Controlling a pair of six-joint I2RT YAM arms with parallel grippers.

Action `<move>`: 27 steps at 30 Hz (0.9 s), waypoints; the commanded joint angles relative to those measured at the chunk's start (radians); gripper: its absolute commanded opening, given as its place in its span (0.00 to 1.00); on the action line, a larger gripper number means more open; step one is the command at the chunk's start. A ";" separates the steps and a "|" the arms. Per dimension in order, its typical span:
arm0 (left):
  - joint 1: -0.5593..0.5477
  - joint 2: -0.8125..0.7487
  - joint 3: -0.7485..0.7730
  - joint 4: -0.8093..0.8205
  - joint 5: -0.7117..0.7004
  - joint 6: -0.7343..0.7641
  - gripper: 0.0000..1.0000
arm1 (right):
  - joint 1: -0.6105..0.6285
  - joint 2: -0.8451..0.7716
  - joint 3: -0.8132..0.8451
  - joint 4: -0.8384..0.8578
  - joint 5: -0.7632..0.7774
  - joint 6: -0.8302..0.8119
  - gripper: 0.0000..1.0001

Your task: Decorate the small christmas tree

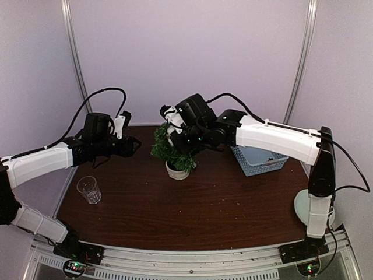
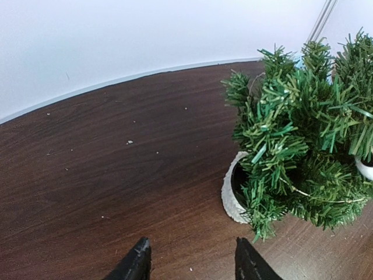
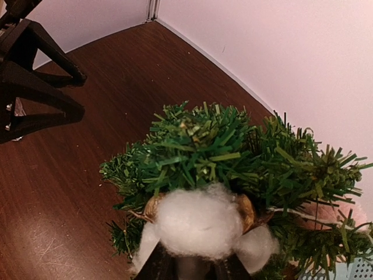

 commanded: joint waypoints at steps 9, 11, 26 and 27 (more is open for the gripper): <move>0.005 -0.019 0.000 0.041 -0.011 0.003 0.48 | 0.009 -0.105 0.006 -0.005 -0.001 0.009 0.47; 0.005 -0.017 0.002 0.039 -0.008 0.002 0.48 | 0.009 -0.119 -0.001 -0.004 -0.005 0.008 0.50; 0.005 0.074 0.011 0.081 0.061 0.015 0.48 | -0.013 -0.333 -0.228 0.074 -0.059 0.049 0.49; 0.005 0.090 0.016 0.089 0.075 0.016 0.48 | -0.026 -0.355 -0.254 0.069 -0.061 0.049 0.49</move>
